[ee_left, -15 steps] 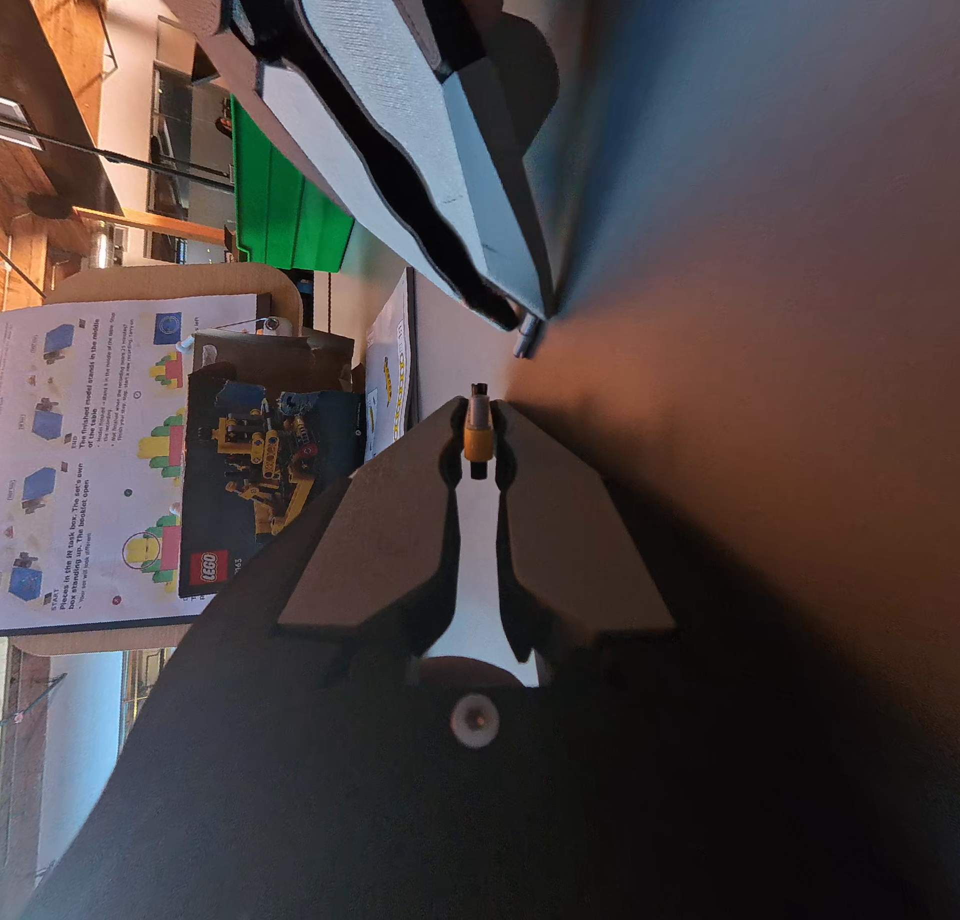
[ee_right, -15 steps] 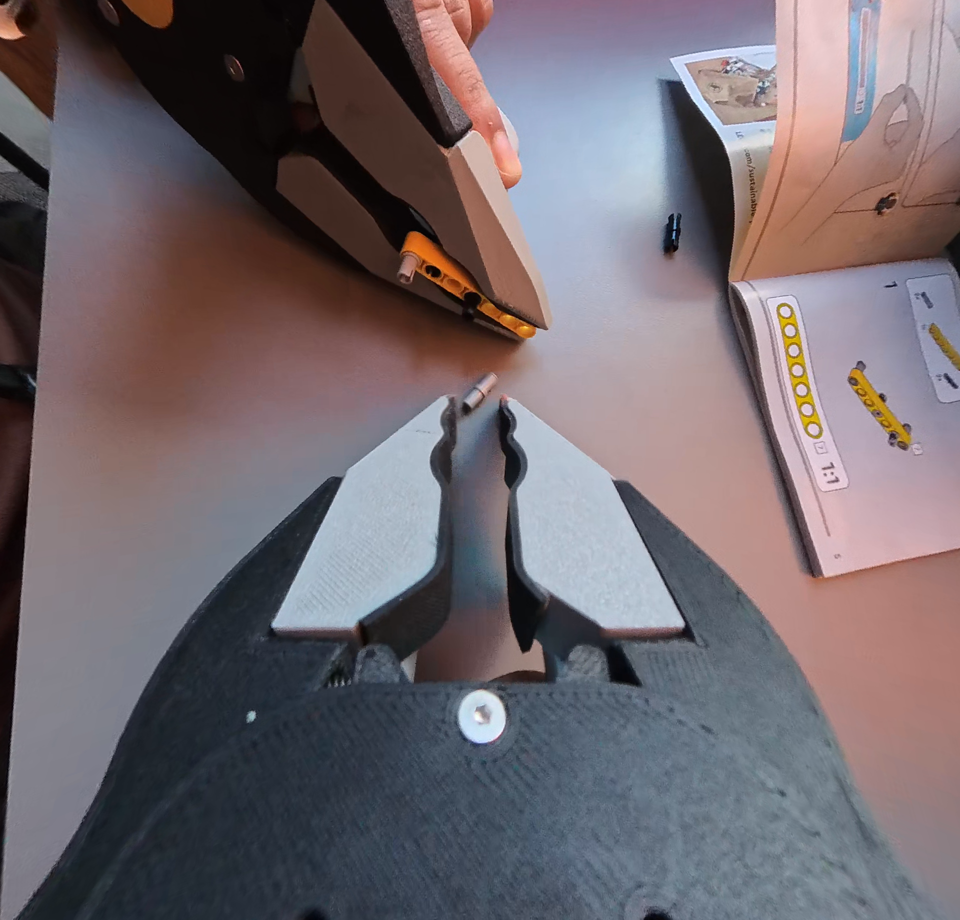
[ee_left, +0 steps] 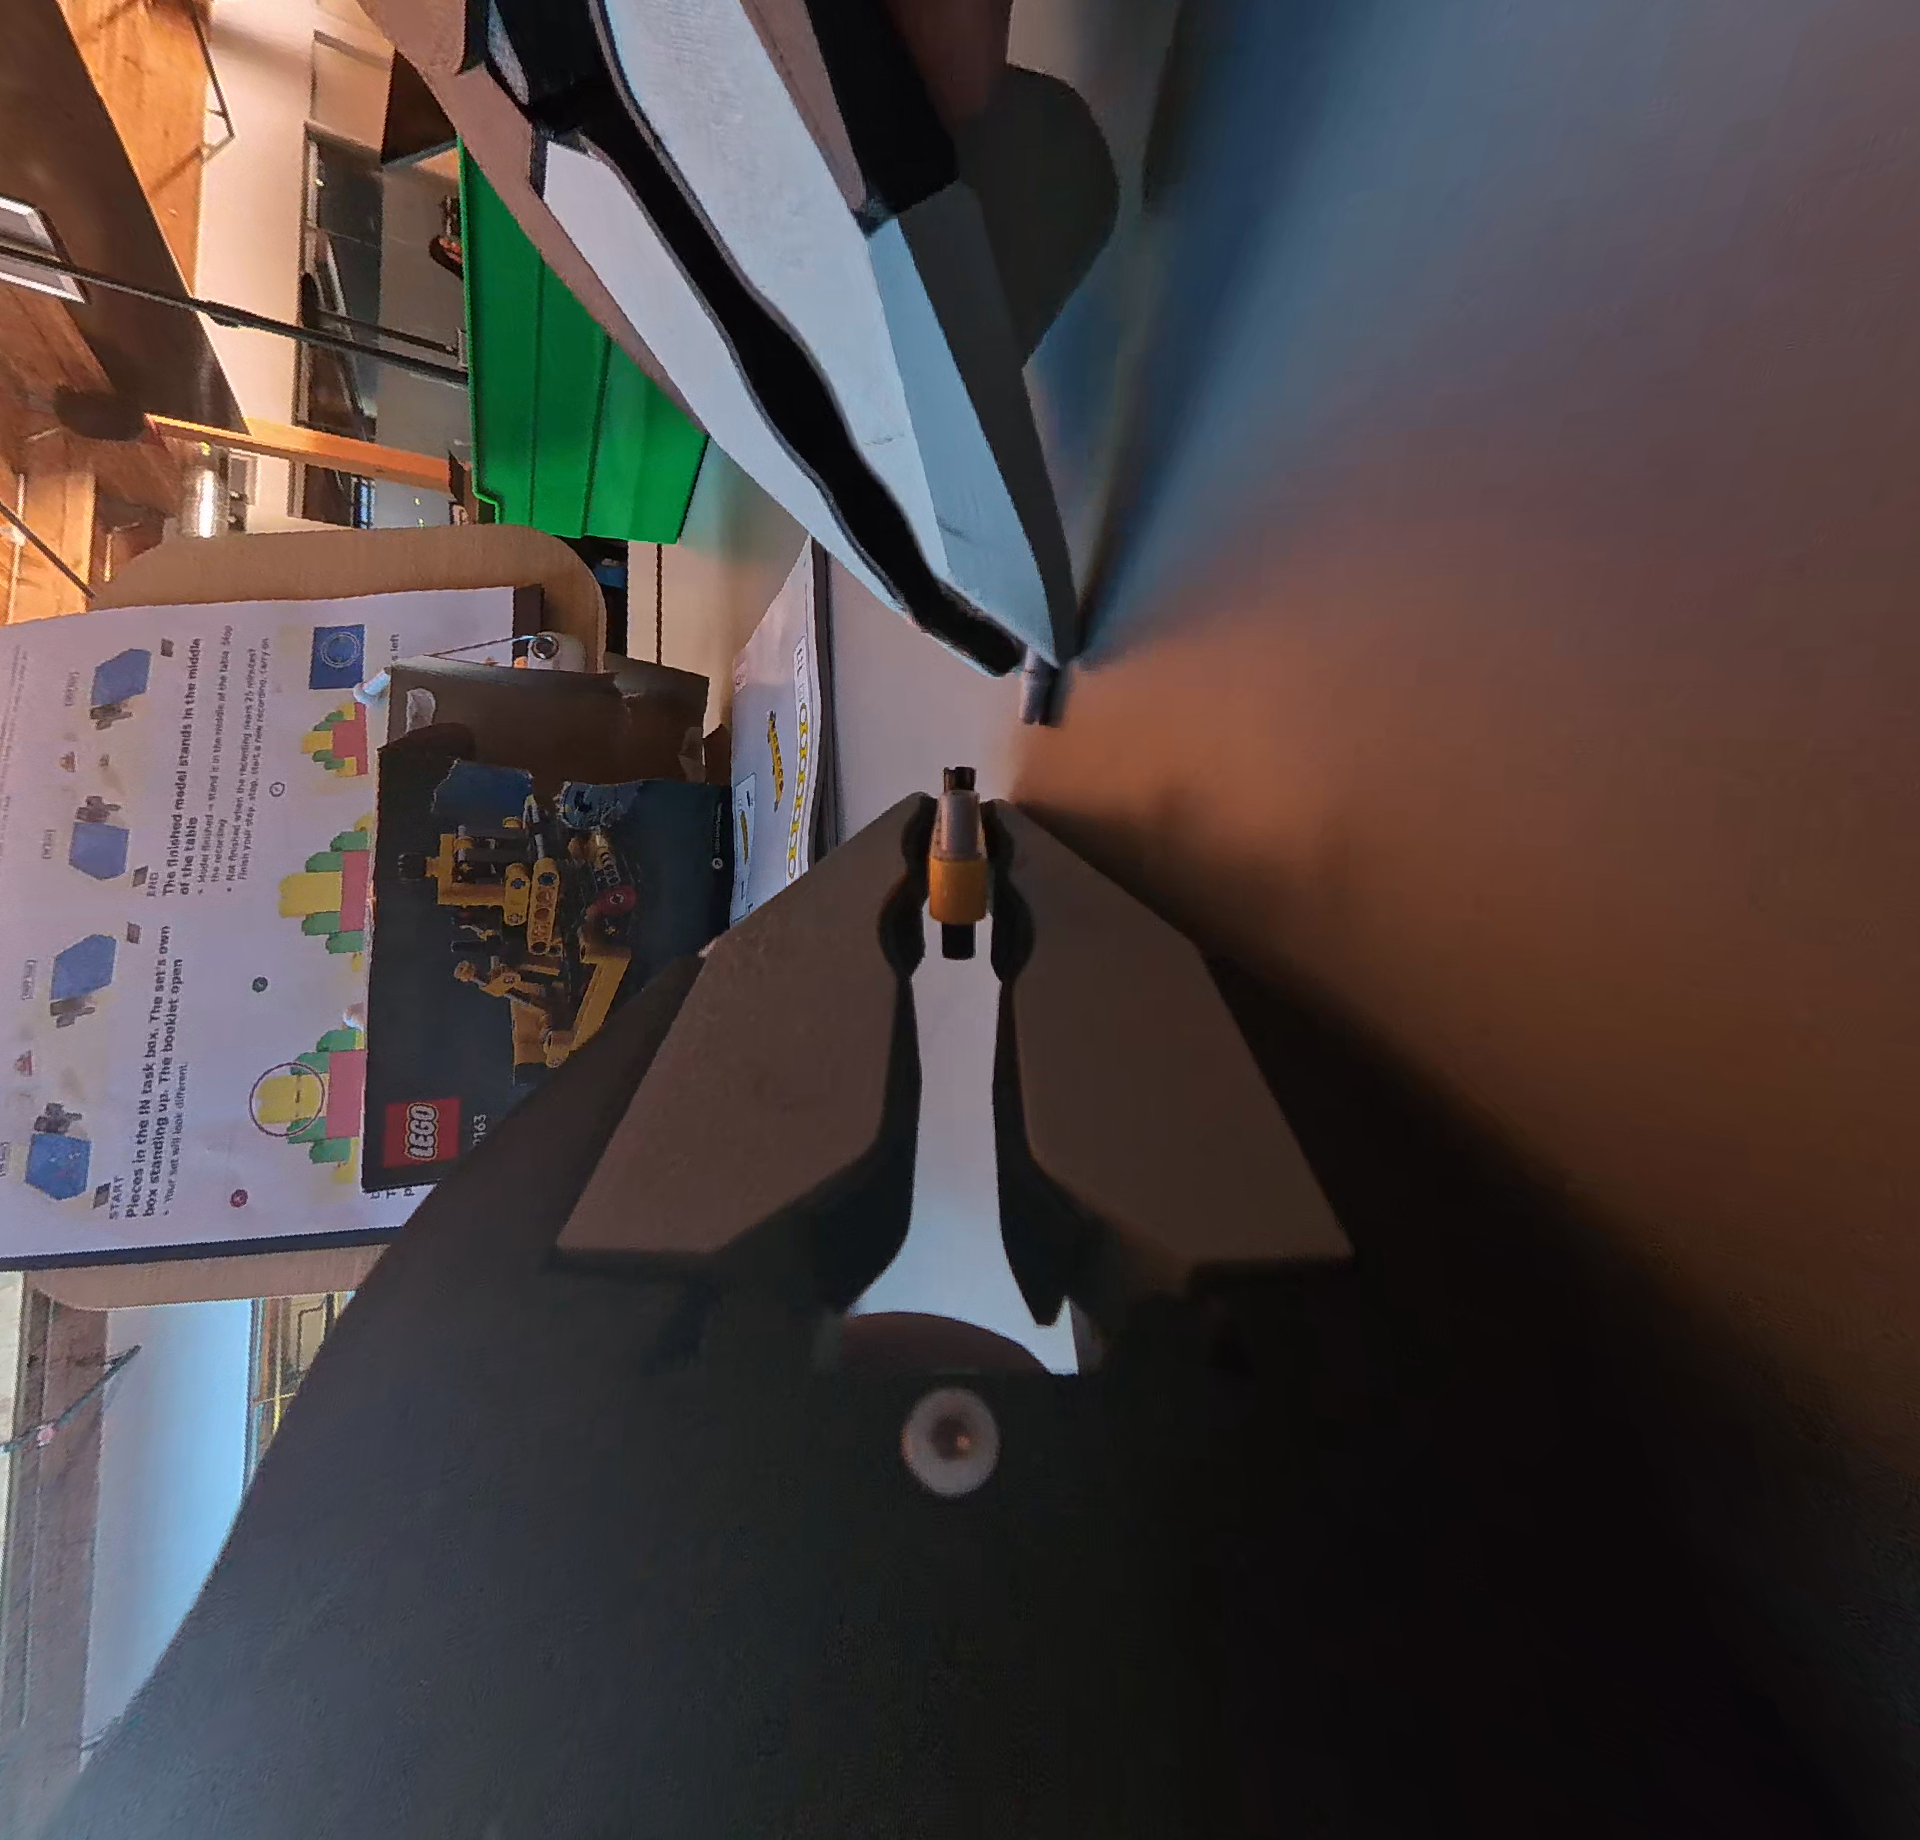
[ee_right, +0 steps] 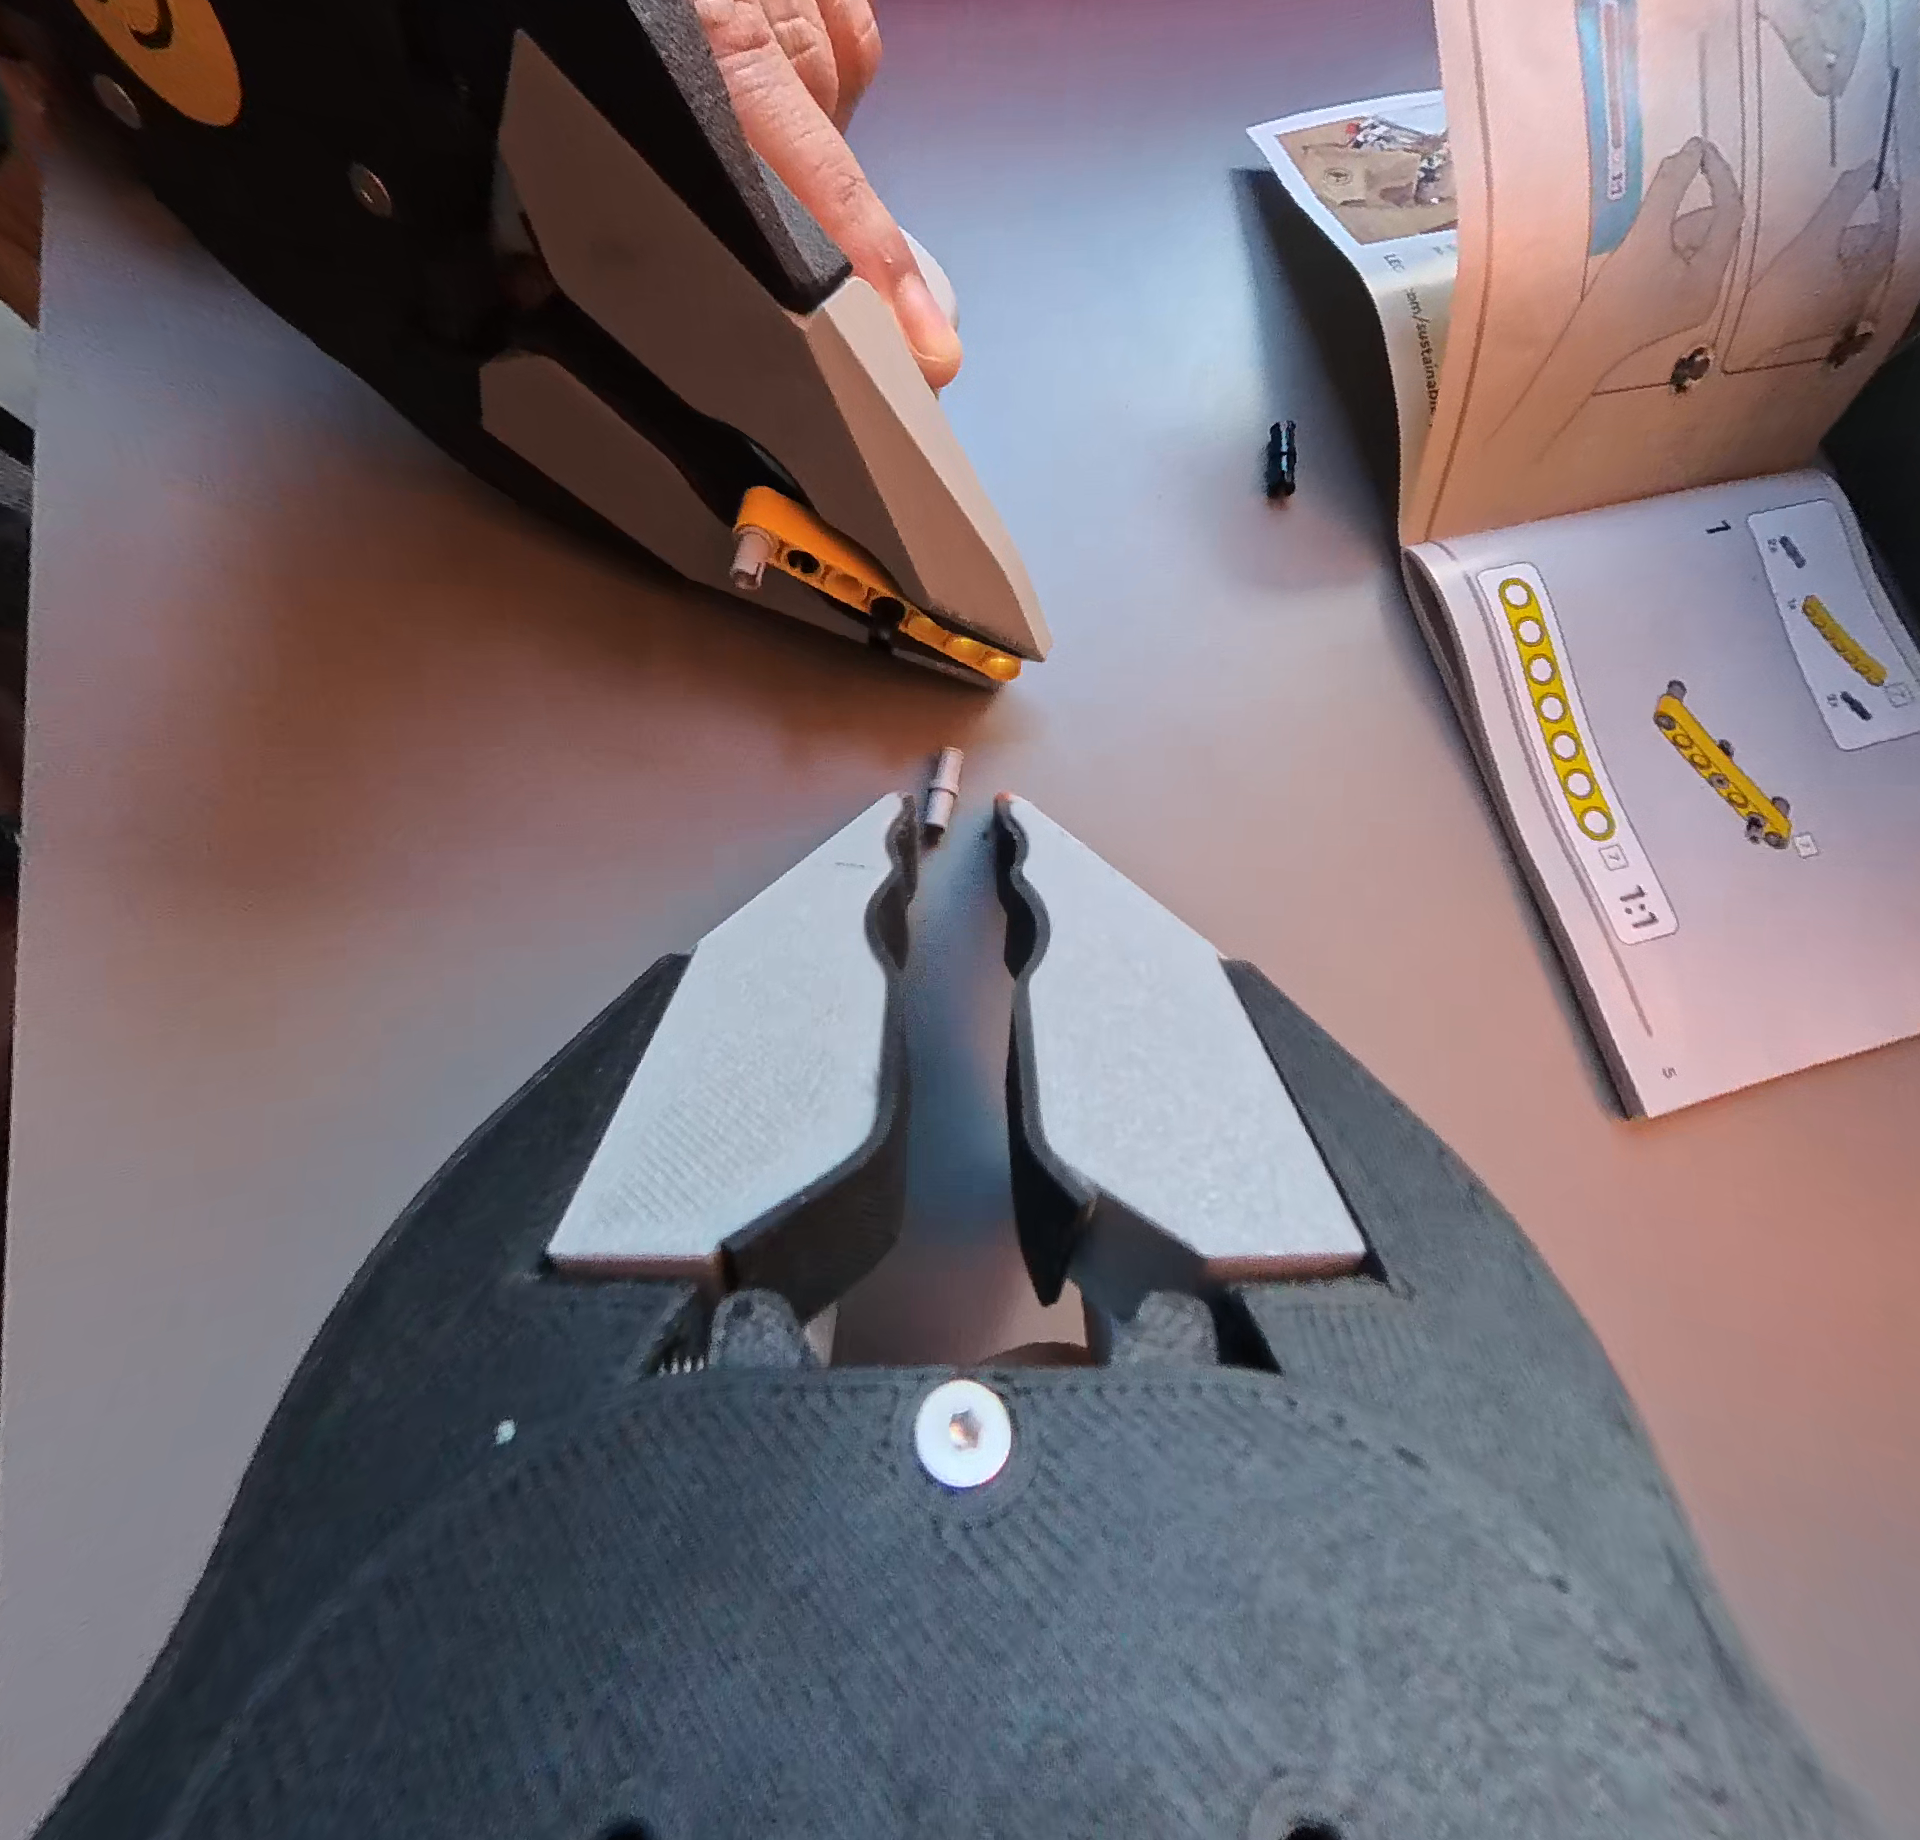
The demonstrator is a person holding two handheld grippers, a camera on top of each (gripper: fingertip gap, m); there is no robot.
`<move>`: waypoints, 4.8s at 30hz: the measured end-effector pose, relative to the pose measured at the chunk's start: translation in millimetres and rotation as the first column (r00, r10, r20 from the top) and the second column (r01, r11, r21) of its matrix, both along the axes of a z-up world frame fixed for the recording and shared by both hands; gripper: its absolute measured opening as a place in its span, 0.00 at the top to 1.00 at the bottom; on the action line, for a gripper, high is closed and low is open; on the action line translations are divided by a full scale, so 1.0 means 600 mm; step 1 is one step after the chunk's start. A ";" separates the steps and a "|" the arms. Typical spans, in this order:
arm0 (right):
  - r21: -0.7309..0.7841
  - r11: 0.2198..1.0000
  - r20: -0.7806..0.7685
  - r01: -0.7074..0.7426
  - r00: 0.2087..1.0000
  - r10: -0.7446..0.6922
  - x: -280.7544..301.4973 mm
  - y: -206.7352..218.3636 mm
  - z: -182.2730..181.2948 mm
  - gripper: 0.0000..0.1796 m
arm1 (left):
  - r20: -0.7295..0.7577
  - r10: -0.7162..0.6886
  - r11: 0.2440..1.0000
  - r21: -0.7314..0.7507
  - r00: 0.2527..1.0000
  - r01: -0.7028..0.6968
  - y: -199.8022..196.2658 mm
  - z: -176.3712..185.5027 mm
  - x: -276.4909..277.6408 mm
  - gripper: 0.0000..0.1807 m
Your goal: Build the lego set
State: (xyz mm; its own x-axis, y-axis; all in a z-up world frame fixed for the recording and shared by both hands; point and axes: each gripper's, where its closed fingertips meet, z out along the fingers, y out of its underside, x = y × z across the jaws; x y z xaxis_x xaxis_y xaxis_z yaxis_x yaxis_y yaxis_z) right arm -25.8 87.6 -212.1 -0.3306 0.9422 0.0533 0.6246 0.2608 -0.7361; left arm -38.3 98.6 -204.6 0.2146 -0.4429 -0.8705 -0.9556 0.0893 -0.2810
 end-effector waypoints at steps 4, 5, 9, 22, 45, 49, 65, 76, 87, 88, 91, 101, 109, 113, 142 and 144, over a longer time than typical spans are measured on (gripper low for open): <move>0.016 1.000 -0.006 0.012 1.000 -0.012 -0.002 0.003 0.000 0.99 | -0.006 -0.004 1.000 0.007 1.000 0.004 -0.001 0.001 0.001 0.97; 0.023 1.000 -0.008 0.010 1.000 -0.010 -0.002 0.002 0.000 0.99 | -0.007 -0.005 1.000 0.008 1.000 0.005 -0.001 0.001 0.002 0.97; 0.022 1.000 -0.007 0.004 1.000 -0.004 -0.004 -0.003 0.000 0.99 | -0.004 -0.007 1.000 0.006 1.000 0.007 0.000 0.001 0.004 0.97; -0.025 0.998 0.001 0.058 0.998 -0.058 -0.017 0.009 0.009 1.00 | -0.047 -0.012 1.000 0.019 0.999 0.013 0.000 0.002 0.007 0.97; -0.062 0.997 0.001 0.053 0.999 -0.053 -0.017 0.003 0.013 1.00 | -0.069 -0.003 1.000 0.026 0.998 0.004 0.001 0.002 0.006 0.97; -0.073 0.996 0.007 0.058 0.998 -0.058 -0.018 0.003 0.011 1.00 | -0.061 0.001 1.000 0.021 0.998 0.000 0.001 0.001 0.006 0.97; -0.242 0.968 0.027 0.068 0.998 -0.063 -0.020 -0.001 0.016 1.00 | -0.043 0.011 1.000 0.001 0.999 -0.011 -0.002 -0.001 0.002 0.97; -0.230 0.970 0.041 0.074 0.997 -0.066 -0.019 0.000 0.012 1.00 | -0.049 0.007 1.000 0.002 0.999 -0.007 -0.004 -0.002 0.004 0.97; -0.260 0.962 0.061 0.083 0.996 -0.069 -0.022 -0.003 0.011 1.00 | -0.027 0.012 1.000 -0.015 1.000 -0.012 -0.005 -0.003 0.002 0.97; -0.262 0.961 0.059 0.083 0.996 -0.070 -0.022 -0.002 0.012 1.00 | -0.030 0.012 1.000 -0.015 0.999 -0.013 -0.005 -0.003 0.002 0.97; -0.264 0.961 0.055 0.084 0.996 -0.072 -0.023 -0.002 0.013 1.00 | -0.038 0.011 1.000 -0.009 0.999 -0.011 -0.005 -0.003 0.002 0.97; -0.282 0.956 0.051 0.086 0.996 -0.074 -0.027 -0.004 0.014 1.00 | 0.023 0.025 0.999 -0.034 0.999 -0.024 -0.006 -0.003 0.001 0.97; -0.300 0.950 0.044 0.083 0.996 -0.073 -0.032 -0.003 0.016 1.00 | 0.009 0.014 1.000 -0.021 1.000 -0.014 -0.005 -0.002 0.003 0.97; -0.328 0.943 0.010 0.057 0.998 -0.057 -0.028 -0.001 0.025 1.00 | 0.040 0.008 1.000 -0.005 0.999 -0.008 -0.003 0.007 0.004 0.97; -0.341 0.940 -0.174 -0.026 0.984 -0.036 -0.035 0.000 0.071 0.99 | 0.270 -0.001 0.999 0.044 0.963 -0.011 0.005 0.049 0.006 0.97; -0.350 0.937 -0.169 -0.008 0.984 -0.055 -0.036 0.005 0.071 0.99 | 0.276 0.010 0.999 0.040 0.961 -0.022 0.008 0.048 0.004 0.97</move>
State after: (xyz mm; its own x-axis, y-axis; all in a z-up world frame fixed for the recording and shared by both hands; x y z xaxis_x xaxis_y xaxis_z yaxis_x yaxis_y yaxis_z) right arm -47.6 90.3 -169.4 -0.3235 0.9191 -0.2249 0.4817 -0.0446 -0.8752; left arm -35.6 103.5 -175.7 0.4557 -0.4013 -0.7946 -0.8431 0.0918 -0.5299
